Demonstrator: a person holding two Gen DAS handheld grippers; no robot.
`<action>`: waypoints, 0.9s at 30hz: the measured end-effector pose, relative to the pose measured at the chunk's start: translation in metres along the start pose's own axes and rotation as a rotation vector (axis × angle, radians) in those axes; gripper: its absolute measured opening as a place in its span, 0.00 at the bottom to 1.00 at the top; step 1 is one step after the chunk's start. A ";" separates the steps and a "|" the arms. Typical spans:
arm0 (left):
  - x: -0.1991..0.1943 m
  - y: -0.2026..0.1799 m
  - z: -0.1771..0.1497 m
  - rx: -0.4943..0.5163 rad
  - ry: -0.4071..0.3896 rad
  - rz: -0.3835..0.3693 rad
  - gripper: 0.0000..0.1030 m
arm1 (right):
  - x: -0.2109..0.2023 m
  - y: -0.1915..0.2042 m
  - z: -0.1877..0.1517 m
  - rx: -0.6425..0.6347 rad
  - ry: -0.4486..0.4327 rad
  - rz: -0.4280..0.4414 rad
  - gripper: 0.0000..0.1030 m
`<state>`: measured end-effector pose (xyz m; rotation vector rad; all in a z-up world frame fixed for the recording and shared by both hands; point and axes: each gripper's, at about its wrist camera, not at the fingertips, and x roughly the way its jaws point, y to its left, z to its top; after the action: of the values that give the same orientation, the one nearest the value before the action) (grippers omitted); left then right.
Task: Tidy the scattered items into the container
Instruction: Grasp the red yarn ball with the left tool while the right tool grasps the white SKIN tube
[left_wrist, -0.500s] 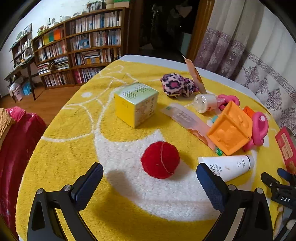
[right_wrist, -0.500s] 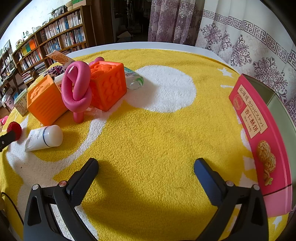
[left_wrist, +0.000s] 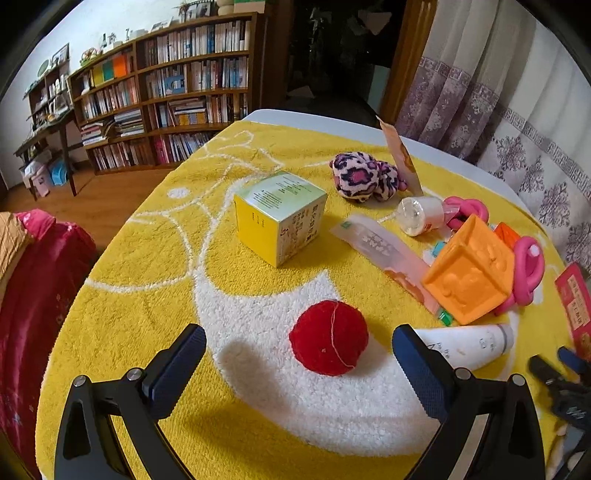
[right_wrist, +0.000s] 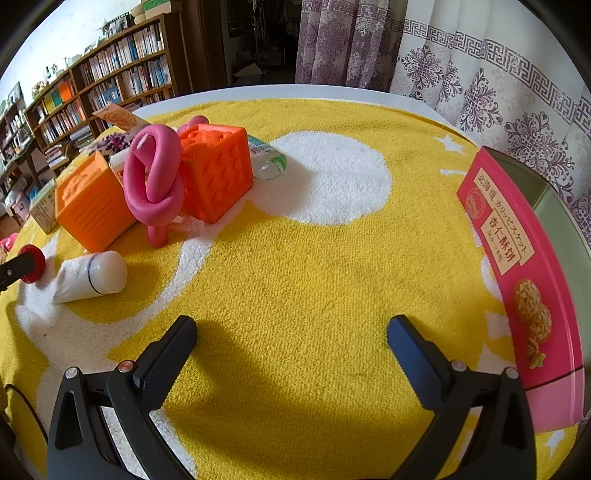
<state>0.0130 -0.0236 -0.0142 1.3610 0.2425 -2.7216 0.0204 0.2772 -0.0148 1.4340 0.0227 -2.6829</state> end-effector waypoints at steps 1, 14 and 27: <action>0.002 0.000 -0.001 0.008 0.001 0.006 0.99 | -0.006 -0.001 -0.001 0.012 -0.023 0.021 1.00; 0.009 0.003 -0.001 0.008 0.019 -0.040 0.99 | -0.033 0.078 0.011 -0.203 -0.070 0.214 1.00; 0.014 -0.004 -0.001 0.033 0.032 -0.067 0.99 | -0.030 0.091 0.028 -0.404 -0.092 0.302 1.00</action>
<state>0.0045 -0.0194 -0.0258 1.4314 0.2504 -2.7718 0.0226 0.1871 0.0289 1.0933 0.2977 -2.3252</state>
